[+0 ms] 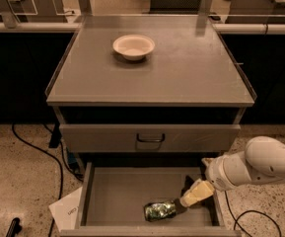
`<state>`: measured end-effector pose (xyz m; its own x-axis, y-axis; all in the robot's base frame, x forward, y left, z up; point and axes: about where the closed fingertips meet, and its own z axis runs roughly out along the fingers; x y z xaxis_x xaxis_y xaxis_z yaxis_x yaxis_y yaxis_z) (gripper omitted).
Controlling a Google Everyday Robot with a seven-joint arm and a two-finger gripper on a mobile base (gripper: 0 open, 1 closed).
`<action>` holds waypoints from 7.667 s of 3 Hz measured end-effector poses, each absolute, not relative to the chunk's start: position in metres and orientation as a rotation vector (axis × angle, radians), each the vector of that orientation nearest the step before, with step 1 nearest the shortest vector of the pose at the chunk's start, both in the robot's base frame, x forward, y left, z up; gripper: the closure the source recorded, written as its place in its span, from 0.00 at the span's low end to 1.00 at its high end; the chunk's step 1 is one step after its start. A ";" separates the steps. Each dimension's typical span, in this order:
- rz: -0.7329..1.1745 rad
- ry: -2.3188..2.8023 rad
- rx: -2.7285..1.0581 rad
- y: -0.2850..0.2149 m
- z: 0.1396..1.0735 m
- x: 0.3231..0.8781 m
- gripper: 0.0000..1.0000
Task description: Pick green can from middle drawer and place on counter
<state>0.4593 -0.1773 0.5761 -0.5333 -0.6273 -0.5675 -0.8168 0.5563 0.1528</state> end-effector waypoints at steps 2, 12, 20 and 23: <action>0.719 2.362 -1.167 -0.154 0.492 0.462 0.00; 0.733 2.273 -1.405 -0.073 0.367 0.464 0.00; 0.745 2.264 -1.374 -0.068 0.358 0.466 0.89; 0.775 2.211 -1.400 -0.065 0.388 0.465 1.00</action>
Offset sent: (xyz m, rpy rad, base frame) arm 0.0059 0.0341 -0.1229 0.1146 0.1257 0.0463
